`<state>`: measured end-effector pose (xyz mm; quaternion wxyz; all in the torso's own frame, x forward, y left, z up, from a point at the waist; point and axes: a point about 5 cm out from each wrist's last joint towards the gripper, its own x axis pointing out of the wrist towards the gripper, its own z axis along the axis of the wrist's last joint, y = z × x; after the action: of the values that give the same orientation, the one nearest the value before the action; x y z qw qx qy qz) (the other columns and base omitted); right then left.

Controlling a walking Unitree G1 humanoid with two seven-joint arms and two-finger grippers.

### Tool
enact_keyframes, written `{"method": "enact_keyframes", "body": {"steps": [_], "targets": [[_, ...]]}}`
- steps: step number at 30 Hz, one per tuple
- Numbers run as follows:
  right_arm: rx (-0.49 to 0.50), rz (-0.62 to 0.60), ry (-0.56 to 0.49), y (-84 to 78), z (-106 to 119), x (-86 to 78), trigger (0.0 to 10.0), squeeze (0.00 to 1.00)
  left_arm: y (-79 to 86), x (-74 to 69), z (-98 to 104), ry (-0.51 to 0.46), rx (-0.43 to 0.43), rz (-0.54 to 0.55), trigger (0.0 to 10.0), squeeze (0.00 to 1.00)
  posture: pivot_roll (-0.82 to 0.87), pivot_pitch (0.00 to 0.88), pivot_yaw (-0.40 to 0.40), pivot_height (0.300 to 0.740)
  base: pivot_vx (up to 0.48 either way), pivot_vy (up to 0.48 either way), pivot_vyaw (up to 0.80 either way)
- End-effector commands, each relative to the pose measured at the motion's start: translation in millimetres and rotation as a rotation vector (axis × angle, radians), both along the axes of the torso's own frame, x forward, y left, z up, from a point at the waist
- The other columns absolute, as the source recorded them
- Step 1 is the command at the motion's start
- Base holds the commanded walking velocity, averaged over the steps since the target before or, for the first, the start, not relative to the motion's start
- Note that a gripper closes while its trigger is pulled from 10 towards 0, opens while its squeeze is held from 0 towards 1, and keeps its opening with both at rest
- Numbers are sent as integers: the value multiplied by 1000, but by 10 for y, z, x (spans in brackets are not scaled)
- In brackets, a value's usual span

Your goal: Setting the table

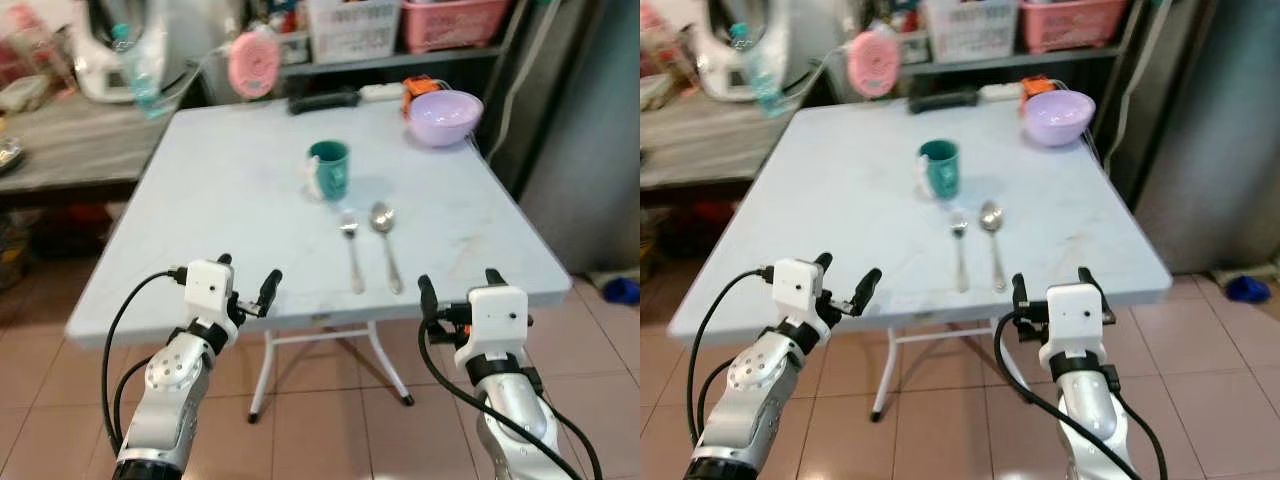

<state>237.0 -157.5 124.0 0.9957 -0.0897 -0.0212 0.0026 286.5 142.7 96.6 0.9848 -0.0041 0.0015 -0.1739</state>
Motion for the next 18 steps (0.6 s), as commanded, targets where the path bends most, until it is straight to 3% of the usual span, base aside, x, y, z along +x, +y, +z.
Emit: {"method": "enact_keyframes", "body": {"steps": [1, 11, 18], "targets": [[-9, 17, 11, -1, -5, -7, 10000, 0, -59, -3, 17, -9, 7, -24, 10000, 0, -136, 20, 84, 740, 262, 0, 0], [53, 55, 43, 74, -40, -1, 10000, 0, 62, 4, -1, 1, 43, 71, 10000, 0, -131, 17, 84, 740, 0, 0, 0], [-11, 31, 12, 83, -11, 42, 10000, 0, 100, 0, -4, 7, 58, 91, 10000, 0, -125, 23, 88, 740, 0, 0, 0]]}}
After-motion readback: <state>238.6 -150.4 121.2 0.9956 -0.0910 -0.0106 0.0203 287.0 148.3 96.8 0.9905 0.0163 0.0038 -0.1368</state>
